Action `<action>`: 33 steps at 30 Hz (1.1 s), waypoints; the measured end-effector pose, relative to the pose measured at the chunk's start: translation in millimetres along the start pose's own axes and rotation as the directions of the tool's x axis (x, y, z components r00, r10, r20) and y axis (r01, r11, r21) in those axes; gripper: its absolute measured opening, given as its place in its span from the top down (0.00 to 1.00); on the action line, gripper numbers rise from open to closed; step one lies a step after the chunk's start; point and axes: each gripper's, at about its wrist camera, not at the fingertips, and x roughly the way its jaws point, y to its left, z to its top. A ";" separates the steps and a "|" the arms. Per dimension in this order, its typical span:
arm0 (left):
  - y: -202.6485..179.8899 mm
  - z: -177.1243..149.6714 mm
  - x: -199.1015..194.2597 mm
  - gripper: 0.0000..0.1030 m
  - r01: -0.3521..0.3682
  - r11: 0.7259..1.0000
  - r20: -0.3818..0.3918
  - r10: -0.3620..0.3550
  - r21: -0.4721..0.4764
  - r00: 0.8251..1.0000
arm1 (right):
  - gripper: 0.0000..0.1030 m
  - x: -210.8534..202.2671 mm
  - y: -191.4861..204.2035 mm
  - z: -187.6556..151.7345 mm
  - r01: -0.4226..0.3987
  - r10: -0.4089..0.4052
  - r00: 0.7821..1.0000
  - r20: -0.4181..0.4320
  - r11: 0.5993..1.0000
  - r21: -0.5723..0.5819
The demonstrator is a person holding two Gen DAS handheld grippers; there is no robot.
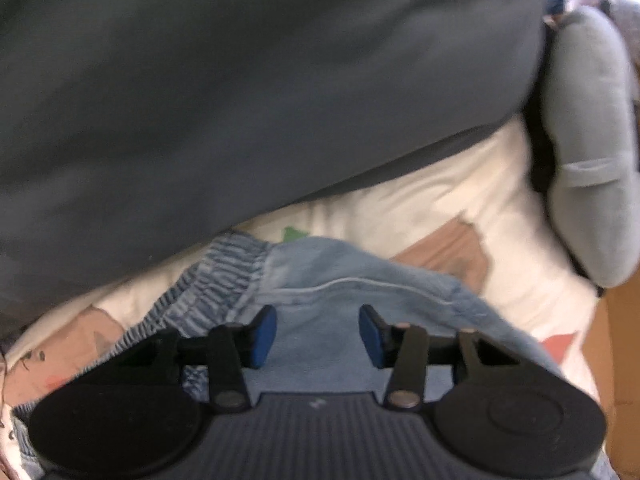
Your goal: Fold clothes
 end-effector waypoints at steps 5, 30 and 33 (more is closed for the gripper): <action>-0.3 -1.8 29.3 0.61 -0.018 1.000 -0.013 0.018 0.012 1.000 | 0.48 0.6 2.1 0.7 0.010 -0.010 1.000 -0.005 1.000 -0.003; -29.0 -42.7 14.1 0.64 -0.083 0.982 0.013 0.082 0.171 0.997 | 0.48 1.3 2.4 4.9 0.027 -0.027 0.999 -0.039 1.000 0.001; -25.4 -47.0 29.4 0.57 -0.101 0.979 0.003 0.102 0.176 0.995 | 0.48 0.9 0.1 4.6 0.023 -0.023 0.999 -0.038 1.000 0.011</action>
